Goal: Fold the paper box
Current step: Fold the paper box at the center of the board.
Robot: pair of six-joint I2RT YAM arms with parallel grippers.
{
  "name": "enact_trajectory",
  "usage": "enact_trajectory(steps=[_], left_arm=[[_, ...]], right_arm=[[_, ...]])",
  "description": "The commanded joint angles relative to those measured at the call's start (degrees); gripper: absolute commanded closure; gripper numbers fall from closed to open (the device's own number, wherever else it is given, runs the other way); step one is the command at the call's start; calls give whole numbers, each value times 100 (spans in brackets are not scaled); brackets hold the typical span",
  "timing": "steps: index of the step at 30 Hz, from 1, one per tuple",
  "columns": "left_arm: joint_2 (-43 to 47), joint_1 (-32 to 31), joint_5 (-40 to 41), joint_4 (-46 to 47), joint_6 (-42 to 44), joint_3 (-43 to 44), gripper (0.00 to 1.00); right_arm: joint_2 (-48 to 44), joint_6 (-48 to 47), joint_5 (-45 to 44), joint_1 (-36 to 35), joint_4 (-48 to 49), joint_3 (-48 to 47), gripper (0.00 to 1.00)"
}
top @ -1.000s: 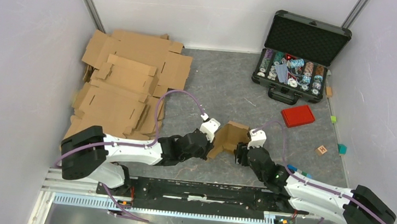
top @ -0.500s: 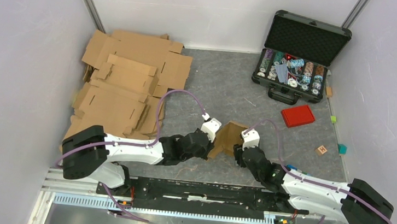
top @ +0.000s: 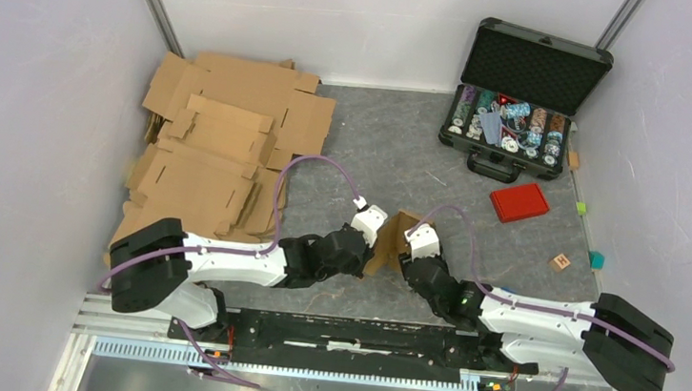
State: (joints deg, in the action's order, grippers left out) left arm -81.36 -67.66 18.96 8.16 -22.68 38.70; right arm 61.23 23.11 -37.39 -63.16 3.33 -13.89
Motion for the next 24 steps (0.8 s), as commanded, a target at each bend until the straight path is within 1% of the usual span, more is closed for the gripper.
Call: enact_trajectory(steps=[1, 4, 9, 15, 20, 24], left_arm=[[-63, -62, 81, 19, -97, 213, 98], [-66, -79, 81, 10, -55, 216, 98], [-114, -90, 51, 10, 17, 243, 98], [-188, -107, 38, -81, 76, 351, 98], [-150, -117, 97, -156, 81, 358, 98], [-105, -127, 125, -184, 99, 342, 98]], right_arm=[[-21, 120, -34, -59, -190, -171, 42], [-217, 153, 62, -57, -147, -163, 43], [-478, 163, -34, -22, -230, -300, 43], [-377, 23, 38, 84, -300, -536, 43], [-254, 192, -135, 102, -648, -687, 43], [-365, 310, -291, 182, -827, -661, 43]])
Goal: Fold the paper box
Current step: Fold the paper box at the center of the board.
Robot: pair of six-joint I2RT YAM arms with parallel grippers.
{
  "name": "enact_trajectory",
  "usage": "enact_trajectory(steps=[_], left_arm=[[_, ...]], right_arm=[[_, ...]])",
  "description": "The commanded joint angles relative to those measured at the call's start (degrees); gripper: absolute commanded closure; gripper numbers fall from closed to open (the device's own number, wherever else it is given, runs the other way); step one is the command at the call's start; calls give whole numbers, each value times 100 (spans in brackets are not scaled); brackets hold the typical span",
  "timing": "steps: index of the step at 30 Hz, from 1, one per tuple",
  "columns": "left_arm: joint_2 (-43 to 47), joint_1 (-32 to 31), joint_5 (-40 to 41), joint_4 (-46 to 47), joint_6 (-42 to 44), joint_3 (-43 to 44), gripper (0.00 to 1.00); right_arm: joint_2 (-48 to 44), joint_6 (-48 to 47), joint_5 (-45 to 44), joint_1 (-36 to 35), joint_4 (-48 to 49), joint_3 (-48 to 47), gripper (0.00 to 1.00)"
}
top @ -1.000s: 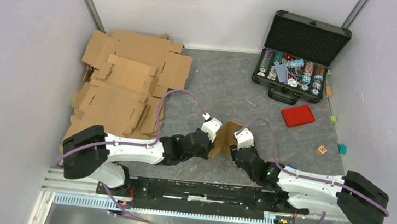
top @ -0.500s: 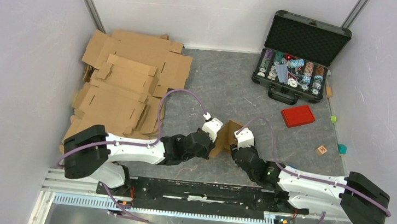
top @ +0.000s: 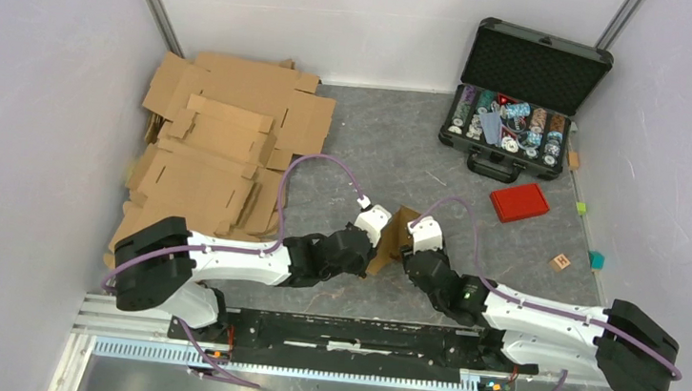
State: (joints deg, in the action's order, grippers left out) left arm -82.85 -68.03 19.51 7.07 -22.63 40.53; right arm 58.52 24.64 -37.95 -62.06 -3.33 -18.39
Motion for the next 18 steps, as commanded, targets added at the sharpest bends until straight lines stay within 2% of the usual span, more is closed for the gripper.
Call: enact_trajectory(steps=[1, 18], left_arm=[[43, -91, 73, -74, 95, 157, 98], [71, -110, 133, -109, 84, 183, 98]], right_arm=[[-135, 157, -238, 105, -175, -194, 43], [-515, 384, -125, 353, -532, 57, 45]])
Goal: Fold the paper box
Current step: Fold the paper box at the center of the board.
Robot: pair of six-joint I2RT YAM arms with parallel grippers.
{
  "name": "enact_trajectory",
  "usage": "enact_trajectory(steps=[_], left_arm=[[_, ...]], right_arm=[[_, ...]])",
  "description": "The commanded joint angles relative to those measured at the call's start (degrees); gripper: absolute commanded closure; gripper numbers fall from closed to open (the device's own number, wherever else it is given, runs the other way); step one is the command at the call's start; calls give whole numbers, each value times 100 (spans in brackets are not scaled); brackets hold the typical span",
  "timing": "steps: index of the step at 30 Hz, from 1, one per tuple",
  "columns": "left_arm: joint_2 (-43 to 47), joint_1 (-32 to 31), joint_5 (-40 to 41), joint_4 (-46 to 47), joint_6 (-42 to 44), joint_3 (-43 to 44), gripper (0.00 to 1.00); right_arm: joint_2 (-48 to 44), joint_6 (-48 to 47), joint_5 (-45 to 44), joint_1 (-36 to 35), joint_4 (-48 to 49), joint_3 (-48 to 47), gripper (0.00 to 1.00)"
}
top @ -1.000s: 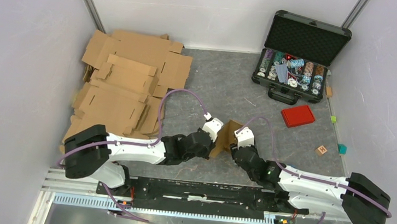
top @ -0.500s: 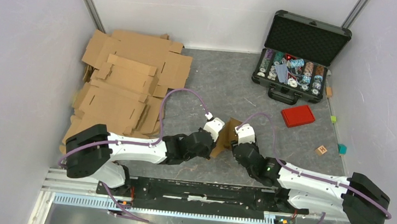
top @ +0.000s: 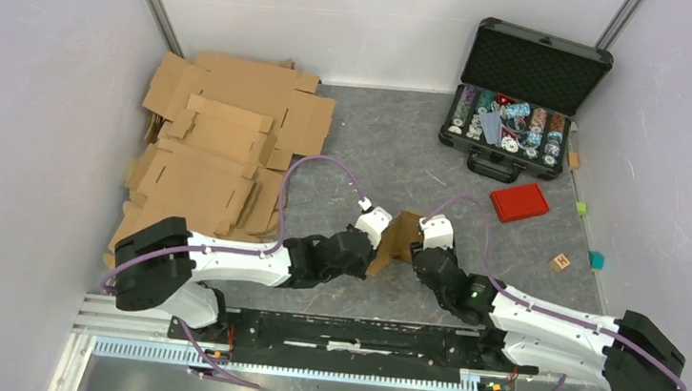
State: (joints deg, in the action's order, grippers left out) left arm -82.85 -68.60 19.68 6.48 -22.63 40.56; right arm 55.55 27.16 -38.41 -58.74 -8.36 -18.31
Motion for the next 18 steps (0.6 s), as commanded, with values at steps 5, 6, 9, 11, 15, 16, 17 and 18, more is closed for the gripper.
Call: enact_trajectory(steps=[5, 6, 9, 11, 15, 16, 17, 18], left_arm=[[42, -79, 115, -50, 84, 223, 98], [39, -77, 119, -50, 75, 225, 98], [29, -92, 117, -50, 69, 233, 98], [28, -101, 117, -50, 66, 247, 98], [22, -123, 98, -50, 41, 251, 98], [14, -134, 97, -50, 40, 265, 98], [-2, -144, 97, -50, 47, 275, 98], [-14, -153, 89, -50, 44, 286, 98]], right_arm=[[-199, 125, -19, 18, -43, 28, 53], [-157, 146, 10, 23, -43, 14, 55], [-60, 184, 58, 21, 0, 14, 59], [-16, 209, 66, 19, 46, 44, 63], [46, 251, 105, 18, 188, 94, 73], [60, 260, 110, 21, 217, 90, 74], [89, 267, 98, 20, 238, 83, 77], [121, 272, 77, 22, 255, 72, 80]])
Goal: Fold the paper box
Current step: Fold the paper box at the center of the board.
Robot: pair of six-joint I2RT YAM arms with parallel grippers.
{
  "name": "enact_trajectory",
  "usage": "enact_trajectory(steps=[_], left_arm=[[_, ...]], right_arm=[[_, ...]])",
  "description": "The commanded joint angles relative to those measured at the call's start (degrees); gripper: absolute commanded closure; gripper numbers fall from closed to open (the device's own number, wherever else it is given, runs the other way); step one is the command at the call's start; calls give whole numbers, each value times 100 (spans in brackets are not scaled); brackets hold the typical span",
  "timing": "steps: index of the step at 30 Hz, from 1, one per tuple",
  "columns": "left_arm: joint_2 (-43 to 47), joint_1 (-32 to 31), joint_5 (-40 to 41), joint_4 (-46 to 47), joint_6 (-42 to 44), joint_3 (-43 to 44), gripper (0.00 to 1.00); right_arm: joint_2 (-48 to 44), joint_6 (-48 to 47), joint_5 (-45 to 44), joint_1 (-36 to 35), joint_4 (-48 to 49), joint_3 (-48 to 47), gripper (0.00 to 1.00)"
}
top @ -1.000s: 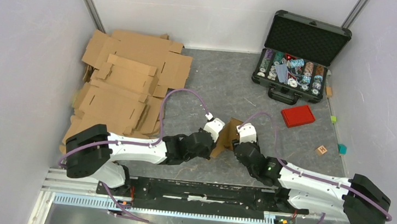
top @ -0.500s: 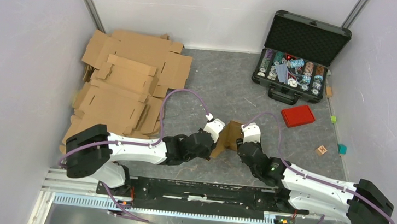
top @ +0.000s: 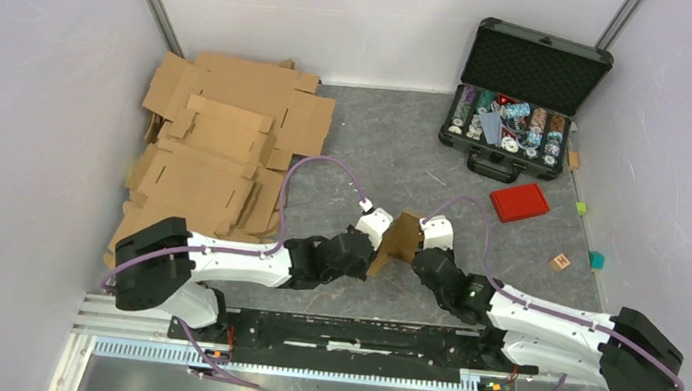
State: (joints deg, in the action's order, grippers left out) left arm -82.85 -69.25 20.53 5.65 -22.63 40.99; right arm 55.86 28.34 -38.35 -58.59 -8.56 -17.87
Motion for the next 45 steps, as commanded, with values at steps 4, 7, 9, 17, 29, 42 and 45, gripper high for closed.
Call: enact_trajectory(steps=[4, 7, 9, 17, 29, 42, 45], left_arm=[[-71, -106, -17, 41, 10, 261, 98], [-74, -108, -79, 50, -45, 260, 98], [-68, -107, -110, 115, -70, 232, 98], [-47, -108, -188, 247, -144, 166, 98], [1, -103, -569, 615, -281, 50, 98], [-75, 11, -992, 912, -627, -26, 98], [-56, 28, -1002, 907, -617, -43, 98]], right_arm=[[257, 199, -39, 5, 293, -74, 92], [409, 272, -123, 6, 285, -155, 97], [482, 360, -203, 6, 284, -177, 99], [523, 415, 22, 6, 726, -44, 100], [532, 161, 443, 5, 1212, 180, 90], [247, 312, 441, 9, 1604, 471, 94], [234, 254, 547, 6, 1696, 480, 89]])
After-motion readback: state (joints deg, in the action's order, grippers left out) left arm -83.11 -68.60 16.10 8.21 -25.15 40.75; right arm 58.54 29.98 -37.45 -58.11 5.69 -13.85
